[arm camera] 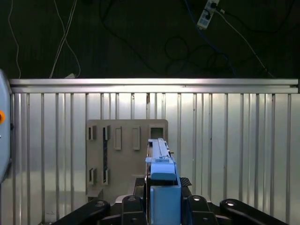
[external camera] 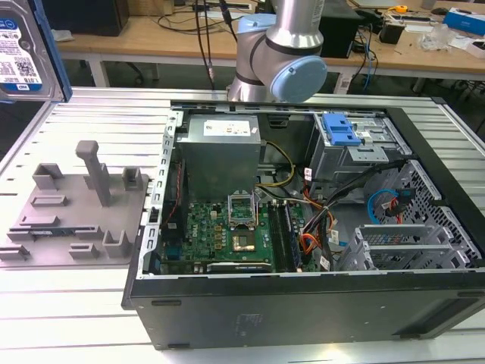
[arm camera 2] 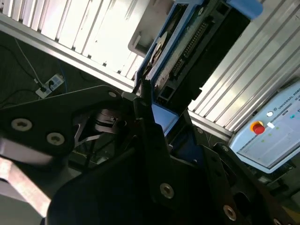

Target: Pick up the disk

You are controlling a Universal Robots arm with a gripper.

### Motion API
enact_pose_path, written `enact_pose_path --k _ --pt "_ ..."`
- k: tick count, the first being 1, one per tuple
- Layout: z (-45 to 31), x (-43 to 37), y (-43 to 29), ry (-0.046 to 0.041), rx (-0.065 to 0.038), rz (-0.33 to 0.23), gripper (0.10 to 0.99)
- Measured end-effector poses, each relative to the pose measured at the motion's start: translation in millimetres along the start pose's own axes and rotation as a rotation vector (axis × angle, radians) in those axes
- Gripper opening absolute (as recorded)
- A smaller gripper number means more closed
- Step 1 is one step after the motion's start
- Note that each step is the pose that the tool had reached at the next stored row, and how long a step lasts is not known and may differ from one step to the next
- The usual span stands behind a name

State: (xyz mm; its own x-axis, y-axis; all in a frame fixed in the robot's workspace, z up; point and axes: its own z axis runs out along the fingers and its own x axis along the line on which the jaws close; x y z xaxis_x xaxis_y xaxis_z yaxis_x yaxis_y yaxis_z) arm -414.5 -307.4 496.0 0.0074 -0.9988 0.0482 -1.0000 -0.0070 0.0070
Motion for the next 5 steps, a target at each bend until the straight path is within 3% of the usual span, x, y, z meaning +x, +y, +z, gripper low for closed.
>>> enact_pose_path --k 5 --pt "-0.2 0.0 0.0 0.0 0.0 0.0 0.365"
